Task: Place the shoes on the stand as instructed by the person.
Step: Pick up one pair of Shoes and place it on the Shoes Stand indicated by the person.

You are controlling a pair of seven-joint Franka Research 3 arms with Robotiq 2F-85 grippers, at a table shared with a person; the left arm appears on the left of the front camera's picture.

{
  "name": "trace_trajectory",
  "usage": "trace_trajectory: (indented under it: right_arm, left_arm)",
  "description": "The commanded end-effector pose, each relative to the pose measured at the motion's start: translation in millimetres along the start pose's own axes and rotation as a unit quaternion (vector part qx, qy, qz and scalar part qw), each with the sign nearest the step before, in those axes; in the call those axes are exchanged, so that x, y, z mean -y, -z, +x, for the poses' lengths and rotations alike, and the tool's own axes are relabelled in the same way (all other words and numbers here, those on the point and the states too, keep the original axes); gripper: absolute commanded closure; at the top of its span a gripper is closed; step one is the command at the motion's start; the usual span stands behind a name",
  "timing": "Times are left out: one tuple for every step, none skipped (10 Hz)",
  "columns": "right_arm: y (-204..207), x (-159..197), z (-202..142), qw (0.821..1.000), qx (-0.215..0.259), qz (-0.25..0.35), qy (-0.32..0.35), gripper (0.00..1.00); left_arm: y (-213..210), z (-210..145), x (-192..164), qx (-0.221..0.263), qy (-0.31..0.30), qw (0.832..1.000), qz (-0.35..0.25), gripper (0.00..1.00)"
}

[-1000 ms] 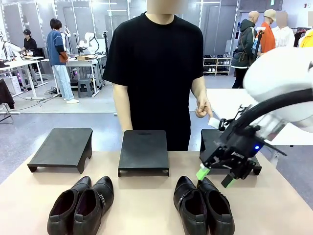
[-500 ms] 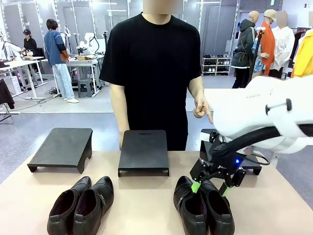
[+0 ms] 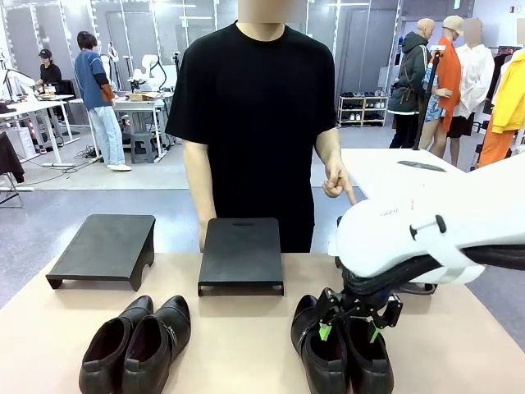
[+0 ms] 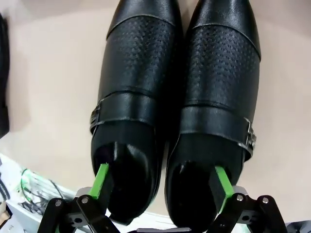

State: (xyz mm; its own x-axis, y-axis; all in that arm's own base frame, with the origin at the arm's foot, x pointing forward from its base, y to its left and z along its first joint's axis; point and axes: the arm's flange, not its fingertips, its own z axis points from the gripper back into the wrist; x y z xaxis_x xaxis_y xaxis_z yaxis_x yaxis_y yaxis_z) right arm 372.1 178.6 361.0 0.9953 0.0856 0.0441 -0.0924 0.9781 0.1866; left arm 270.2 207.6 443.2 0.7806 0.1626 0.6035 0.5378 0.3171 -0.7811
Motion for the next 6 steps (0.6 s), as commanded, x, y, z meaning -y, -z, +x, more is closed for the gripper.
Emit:
trace_trajectory:
  right_arm:
    - [18.7, -8.7, 5.6, 0.999, 0.004, -0.029, 0.016, 0.00]
    - [25.3, -10.7, 5.1, 0.999, -0.003, -0.036, 0.011, 0.00]
    - [27.9, -13.3, 4.5, 0.999, -0.011, -0.036, 0.001, 0.00]
    - [27.4, -14.1, 4.6, 0.999, -0.012, -0.038, -0.013, 0.37]
    - [27.2, -14.4, 4.3, 0.999, -0.014, -0.041, -0.019, 0.60]
    - [27.8, -15.4, 4.0, 0.999, -0.014, -0.042, -0.020, 0.97]
  left_arm:
    - [-1.5, -1.6, -0.4, -0.002, 0.010, 1.000, -0.007, 0.00]
    - [-1.5, -1.6, -0.4, -0.002, 0.010, 1.000, -0.007, 0.00]
    - [-1.5, -1.6, -0.4, -0.002, 0.010, 1.000, -0.007, 0.00]
    - [-1.5, -1.6, -0.4, -0.002, 0.010, 1.000, -0.007, 0.00]
    - [-1.5, -1.6, -0.4, -0.002, 0.010, 1.000, -0.007, 0.00]
    - [-1.5, -1.6, -0.4, -0.002, 0.010, 1.000, -0.007, 0.00]
